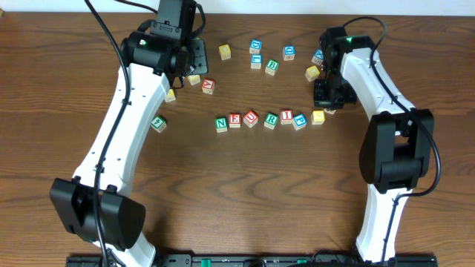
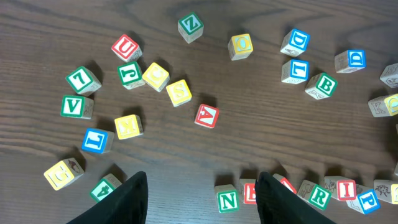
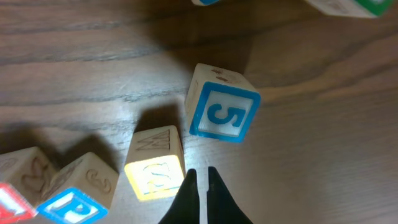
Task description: Spell out NEURIPS
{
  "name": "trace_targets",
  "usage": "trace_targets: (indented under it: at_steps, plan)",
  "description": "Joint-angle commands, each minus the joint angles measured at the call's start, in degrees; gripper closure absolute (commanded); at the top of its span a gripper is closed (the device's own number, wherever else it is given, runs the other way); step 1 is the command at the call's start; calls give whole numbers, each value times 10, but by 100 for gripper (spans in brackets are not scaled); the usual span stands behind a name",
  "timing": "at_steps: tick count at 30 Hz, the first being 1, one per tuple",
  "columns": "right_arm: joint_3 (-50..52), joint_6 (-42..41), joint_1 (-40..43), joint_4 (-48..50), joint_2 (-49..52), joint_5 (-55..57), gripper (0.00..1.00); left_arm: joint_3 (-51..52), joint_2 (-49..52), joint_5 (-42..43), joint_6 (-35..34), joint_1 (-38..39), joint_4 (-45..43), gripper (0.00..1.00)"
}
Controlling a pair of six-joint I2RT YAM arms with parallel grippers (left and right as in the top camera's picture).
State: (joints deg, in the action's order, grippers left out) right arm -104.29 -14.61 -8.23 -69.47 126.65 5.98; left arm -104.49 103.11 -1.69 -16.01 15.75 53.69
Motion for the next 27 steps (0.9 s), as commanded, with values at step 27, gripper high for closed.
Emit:
trace_targets:
  at_steps: [27]
  plan:
    - [78, -21, 59, 163, 4, 2, 94, 3, -2, -7, 10, -3, 0, 45]
